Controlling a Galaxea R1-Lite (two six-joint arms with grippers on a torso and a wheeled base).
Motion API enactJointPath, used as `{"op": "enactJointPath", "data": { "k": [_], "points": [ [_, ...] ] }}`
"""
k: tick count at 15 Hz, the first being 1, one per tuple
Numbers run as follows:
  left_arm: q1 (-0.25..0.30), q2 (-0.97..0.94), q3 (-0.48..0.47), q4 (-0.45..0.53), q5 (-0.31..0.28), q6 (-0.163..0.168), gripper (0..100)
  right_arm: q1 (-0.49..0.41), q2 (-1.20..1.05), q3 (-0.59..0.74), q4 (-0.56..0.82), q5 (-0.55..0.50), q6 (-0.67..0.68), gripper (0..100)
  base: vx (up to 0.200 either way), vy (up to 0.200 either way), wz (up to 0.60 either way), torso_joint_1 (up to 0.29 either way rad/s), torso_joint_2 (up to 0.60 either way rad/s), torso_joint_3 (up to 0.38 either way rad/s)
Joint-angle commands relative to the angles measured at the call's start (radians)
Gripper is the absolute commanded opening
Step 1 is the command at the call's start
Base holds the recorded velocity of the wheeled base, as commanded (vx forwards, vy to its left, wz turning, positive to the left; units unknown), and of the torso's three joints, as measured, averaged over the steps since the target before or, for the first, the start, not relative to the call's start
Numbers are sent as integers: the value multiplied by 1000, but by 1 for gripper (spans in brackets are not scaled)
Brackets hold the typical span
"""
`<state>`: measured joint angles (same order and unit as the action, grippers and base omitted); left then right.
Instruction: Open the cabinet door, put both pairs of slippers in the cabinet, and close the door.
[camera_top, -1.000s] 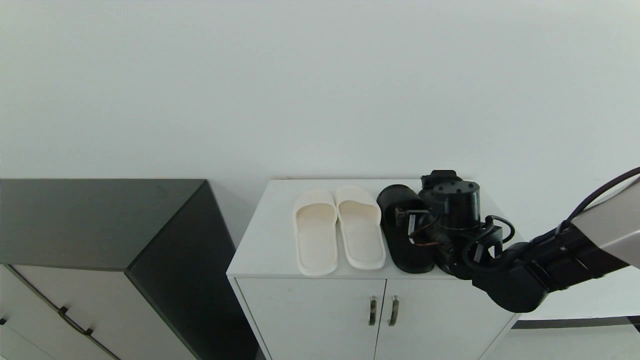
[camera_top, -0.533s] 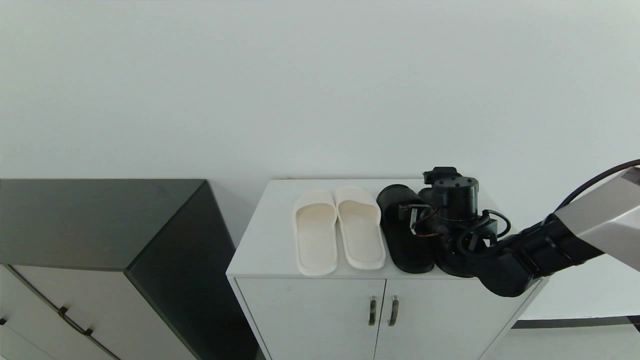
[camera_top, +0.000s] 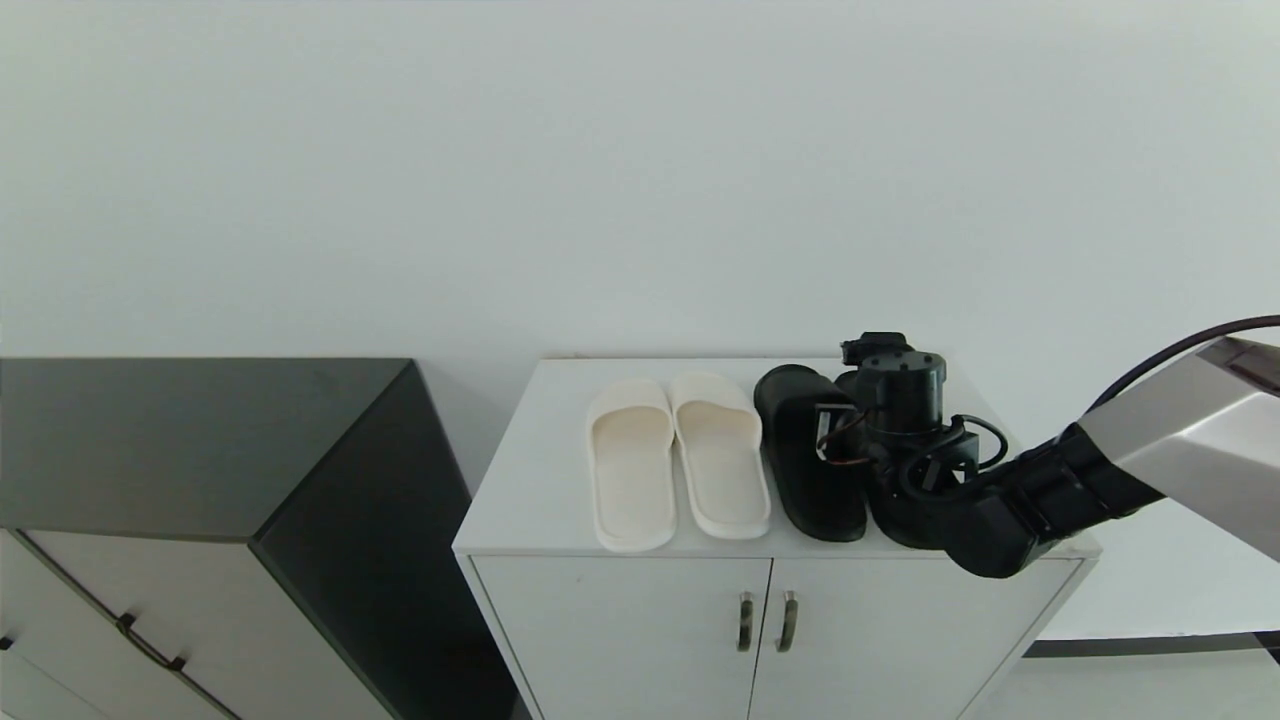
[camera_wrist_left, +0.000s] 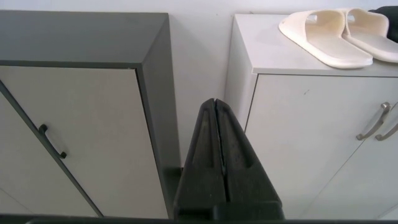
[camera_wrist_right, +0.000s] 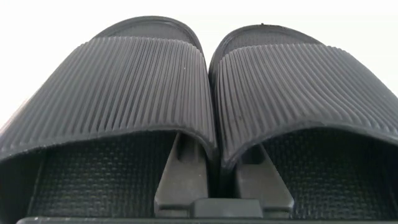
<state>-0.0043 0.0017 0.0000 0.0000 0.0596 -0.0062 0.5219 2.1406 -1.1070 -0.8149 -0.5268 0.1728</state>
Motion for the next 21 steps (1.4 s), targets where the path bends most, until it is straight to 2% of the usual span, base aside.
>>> {"op": "enactJointPath", "data": {
  "k": [1, 4, 6, 8, 9, 11, 13, 15, 21],
  "points": [
    [0, 0, 0, -2, 0, -1, 0, 1, -16, 3, -1, -2, -1, 0, 0, 0, 0, 0, 0, 0],
    [0, 0, 0, -2, 0, -14, 0, 15, -160, 85, -1, -5, -27, 0, 0, 0, 0, 0, 0, 0],
    [0, 0, 0, -2, 0, -14, 0, 75, -314, 207, 10, 2, -29, 0, 0, 0, 0, 0, 0, 0],
    [0, 0, 0, -2, 0, -14, 0, 135, -447, 317, 31, 53, -38, 0, 0, 0, 0, 0, 0, 0],
    [0, 0, 0, -2, 0, -12, 0, 188, -559, 383, 89, 123, -42, 0, 0, 0, 0, 0, 0, 0],
    [0, 0, 0, -2, 0, -12, 0, 288, -708, 418, 295, 228, -42, 0, 0, 0, 0, 0, 0, 0],
    [0, 0, 0, -2, 0, -12, 0, 316, -788, 427, 442, 364, -36, 0, 0, 0, 0, 0, 0, 0],
    [0, 0, 0, -2, 0, -12, 0, 316, -791, 432, 453, 380, -36, 0, 0, 0, 0, 0, 0, 0],
    [0, 0, 0, -2, 0, -12, 0, 316, -791, 454, 451, 409, -36, 0, -200, 0, 0, 2, 2, 5]
  ]
}}
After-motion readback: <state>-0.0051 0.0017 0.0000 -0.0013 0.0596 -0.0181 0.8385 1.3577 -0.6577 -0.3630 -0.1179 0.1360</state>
